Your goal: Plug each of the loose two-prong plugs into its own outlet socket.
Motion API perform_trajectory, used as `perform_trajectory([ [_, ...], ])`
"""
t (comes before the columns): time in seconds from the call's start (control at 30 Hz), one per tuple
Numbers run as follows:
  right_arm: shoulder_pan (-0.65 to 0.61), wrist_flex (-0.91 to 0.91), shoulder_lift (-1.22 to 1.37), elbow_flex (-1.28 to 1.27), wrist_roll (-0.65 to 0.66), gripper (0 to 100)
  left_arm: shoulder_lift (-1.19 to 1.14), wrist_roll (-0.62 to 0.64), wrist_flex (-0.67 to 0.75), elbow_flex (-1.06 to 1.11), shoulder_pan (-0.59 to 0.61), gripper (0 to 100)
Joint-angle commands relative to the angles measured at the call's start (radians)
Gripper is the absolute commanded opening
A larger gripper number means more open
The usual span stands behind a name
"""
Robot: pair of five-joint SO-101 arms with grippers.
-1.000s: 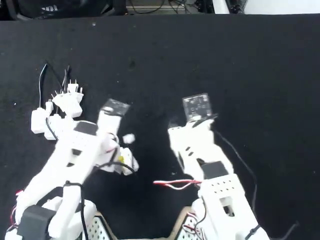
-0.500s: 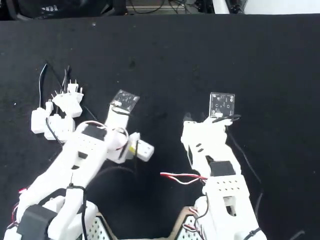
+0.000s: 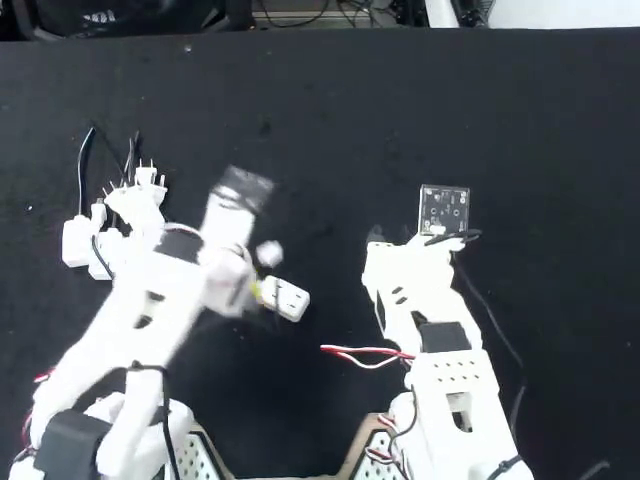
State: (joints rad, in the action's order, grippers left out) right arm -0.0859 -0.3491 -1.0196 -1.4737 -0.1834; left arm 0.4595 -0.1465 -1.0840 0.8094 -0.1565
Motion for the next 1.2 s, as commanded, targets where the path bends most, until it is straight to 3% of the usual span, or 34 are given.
perform_trajectory([
  [0.0,0.021,0.028,0.002,0.035,-0.011,14.1,0.020,-0.015,0.015,-0.088,0.285,25],
  [0.23,-0.009,0.028,0.002,0.030,-0.009,14.1,-0.144,0.091,0.084,-0.117,0.512,26],
  [0.37,-0.014,0.028,0.002,0.028,-0.009,14.1,-0.313,0.163,0.078,-0.219,0.547,26],
  [0.53,-0.015,0.028,0.002,0.027,-0.009,14.2,-0.463,0.164,0.081,-0.332,0.552,26],
  [0.67,-0.015,0.028,0.007,0.027,-0.009,14.2,-0.534,0.160,0.078,-0.418,0.630,26],
  [0.97,-0.015,0.028,0.008,0.025,-0.009,14.2,-0.552,0.040,-0.092,-0.608,0.756,26],
  [1.17,-0.020,0.028,0.008,0.025,-0.009,14.2,-0.551,-0.075,-0.124,-0.659,0.806,26],
])
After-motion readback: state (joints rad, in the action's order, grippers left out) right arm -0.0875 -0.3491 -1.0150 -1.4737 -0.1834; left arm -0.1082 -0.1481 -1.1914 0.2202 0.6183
